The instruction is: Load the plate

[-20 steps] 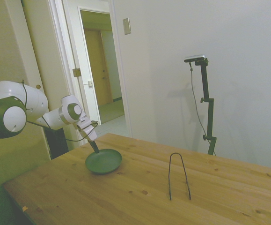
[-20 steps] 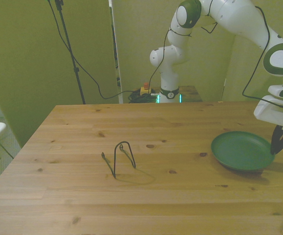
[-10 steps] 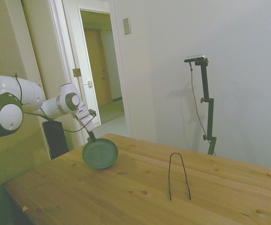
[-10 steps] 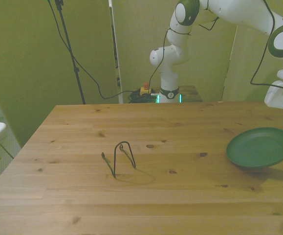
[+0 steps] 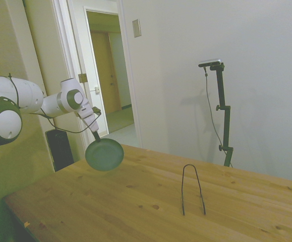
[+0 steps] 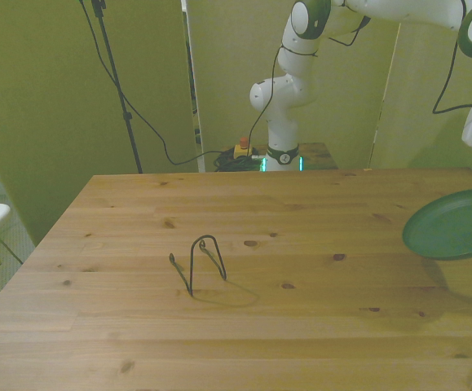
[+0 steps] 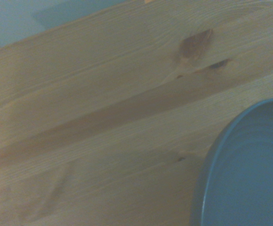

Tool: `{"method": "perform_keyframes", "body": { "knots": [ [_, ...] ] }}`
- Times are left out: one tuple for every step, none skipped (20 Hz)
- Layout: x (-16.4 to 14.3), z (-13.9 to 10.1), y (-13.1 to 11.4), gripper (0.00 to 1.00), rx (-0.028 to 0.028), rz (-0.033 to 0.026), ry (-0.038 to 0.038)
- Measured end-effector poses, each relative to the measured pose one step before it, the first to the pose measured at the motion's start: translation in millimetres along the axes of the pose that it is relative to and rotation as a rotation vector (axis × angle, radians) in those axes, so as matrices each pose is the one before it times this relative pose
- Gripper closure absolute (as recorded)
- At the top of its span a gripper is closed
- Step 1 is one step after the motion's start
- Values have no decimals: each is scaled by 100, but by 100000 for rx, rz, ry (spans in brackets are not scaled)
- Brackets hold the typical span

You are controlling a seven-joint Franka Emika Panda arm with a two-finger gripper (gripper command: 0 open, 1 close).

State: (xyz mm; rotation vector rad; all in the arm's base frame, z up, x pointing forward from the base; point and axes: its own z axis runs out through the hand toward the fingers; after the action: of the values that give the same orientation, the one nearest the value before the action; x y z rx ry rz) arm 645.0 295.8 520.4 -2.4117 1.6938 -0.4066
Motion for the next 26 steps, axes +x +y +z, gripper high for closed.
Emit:
{"method": "perform_keyframes", "body": {
  "knots": [
    [148, -886, -311, 100, 739, 623, -450],
    [175, -875, -296, 100, 706, 607, -362],
    [181, -812, -281, 100, 613, 728, -576],
    [124, -623, -235, 100, 493, 654, -701],
    [85, -401, -168, 100, 104, 395, -328],
    [43, -183, -152, 100, 197, 321, -377],
    [-16, 32, -120, 100, 108, 197, -358],
    [-19, 195, -32, 100, -210, -7, -107],
    [21, 395, -41, 100, -396, 36, 18],
    [116, 10, -16, 100, 41, 160, 58],
    [387, -20, -64, 100, 306, 528, 184],
    [656, -81, -111, 100, 649, 885, 321],
    [1019, -97, -127, 100, 726, 1214, 526],
    [1365, -115, -128, 100, 1002, 1628, 534],
    [1405, -157, -77, 100, 457, 1365, 576],
    [1376, -212, 1, 100, 448, 1165, 454],
    [1364, -238, 97, 100, 421, 737, 289],
    [1267, -387, 228, 100, 313, 369, 330],
    [1212, -452, 350, 100, 219, 89, 202],
    [1096, -539, 468, 100, 273, 91, -334],
    [1108, -686, 594, 100, 204, -5, -262],
    [1121, -775, 640, 100, 281, 162, 114],
    [1056, -744, 653, 100, 291, 291, 212],
    [1180, -739, 693, 100, 105, 491, -56],
    [1202, -664, 657, 100, 146, 706, 54],
    [1219, -512, 555, 100, 89, 688, 380]
  ]
}}
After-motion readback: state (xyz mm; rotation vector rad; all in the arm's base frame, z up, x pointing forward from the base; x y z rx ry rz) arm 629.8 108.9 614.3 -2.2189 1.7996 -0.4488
